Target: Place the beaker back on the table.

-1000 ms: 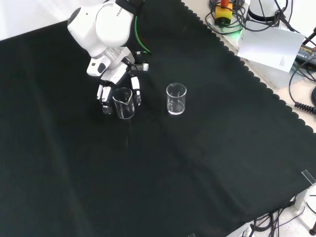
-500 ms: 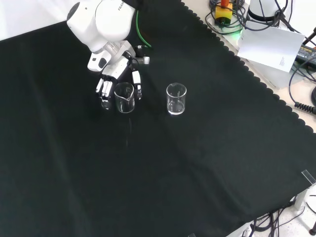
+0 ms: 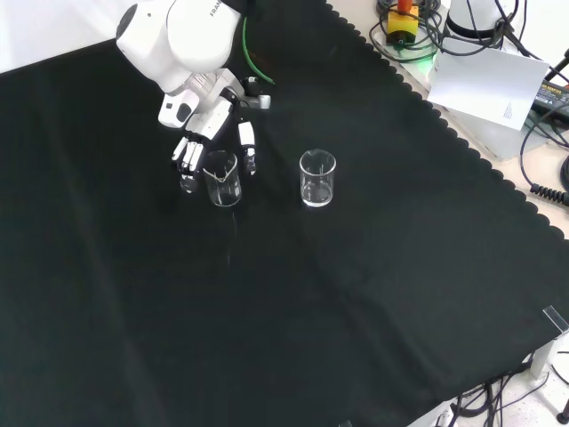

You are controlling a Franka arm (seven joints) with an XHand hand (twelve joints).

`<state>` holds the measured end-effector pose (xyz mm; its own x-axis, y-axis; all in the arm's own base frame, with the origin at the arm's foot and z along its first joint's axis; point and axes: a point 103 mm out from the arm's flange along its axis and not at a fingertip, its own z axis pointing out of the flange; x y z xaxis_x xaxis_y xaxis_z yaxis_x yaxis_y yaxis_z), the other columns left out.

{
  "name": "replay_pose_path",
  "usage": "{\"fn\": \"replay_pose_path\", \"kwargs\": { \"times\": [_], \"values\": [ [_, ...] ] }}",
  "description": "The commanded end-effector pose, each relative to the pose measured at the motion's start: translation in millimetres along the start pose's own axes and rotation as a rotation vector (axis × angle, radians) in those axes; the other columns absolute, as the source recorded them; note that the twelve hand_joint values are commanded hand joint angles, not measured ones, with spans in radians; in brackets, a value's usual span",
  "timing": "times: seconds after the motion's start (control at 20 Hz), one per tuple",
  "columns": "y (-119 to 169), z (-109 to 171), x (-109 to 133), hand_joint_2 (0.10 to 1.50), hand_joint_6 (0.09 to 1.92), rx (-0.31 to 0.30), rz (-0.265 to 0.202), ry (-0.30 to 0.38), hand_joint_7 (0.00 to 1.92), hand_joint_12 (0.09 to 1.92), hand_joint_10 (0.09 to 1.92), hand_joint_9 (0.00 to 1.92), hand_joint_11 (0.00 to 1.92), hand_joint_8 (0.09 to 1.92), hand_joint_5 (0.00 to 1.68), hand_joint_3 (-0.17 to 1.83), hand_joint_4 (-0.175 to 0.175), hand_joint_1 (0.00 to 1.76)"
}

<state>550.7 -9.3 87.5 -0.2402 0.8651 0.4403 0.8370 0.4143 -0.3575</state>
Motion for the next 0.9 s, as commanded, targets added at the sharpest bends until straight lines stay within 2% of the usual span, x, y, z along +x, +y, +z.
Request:
{"fn": "replay_pose_path", "kwargs": {
  "times": [0.05, 0.25, 0.45, 0.6, 0.9],
  "values": [
    [-15, -12, 6, 0.83, 0.09, -0.055, 0.001, -0.008, 0.0, 1.39, 0.09, 0.38, 0.0, 0.49, 0.21, -0.17, -0.019, 0.89],
    [-36, -40, 22, 0.83, 0.09, -0.103, 0.008, -0.033, 0.0, 1.35, 0.09, 0.33, 0.0, 0.38, 0.17, -0.17, -0.019, 0.85],
    [-66, -68, 43, 0.83, 0.09, -0.151, 0.028, -0.066, 0.0, 1.33, 0.09, 0.32, 0.0, 0.36, 0.15, -0.17, -0.02, 0.83],
    [-92, -81, 58, 0.83, 0.09, -0.155, 0.06, -0.081, 0.0, 1.35, 0.09, 0.33, 0.0, 0.43, 0.15, -0.17, -0.021, 0.82],
    [-156, -98, 87, 0.85, 0.09, -0.222, 0.107, -0.092, 0.0, 1.36, 0.09, 0.33, 0.0, 0.49, 0.15, -0.17, -0.022, 0.79]
  ]
}}
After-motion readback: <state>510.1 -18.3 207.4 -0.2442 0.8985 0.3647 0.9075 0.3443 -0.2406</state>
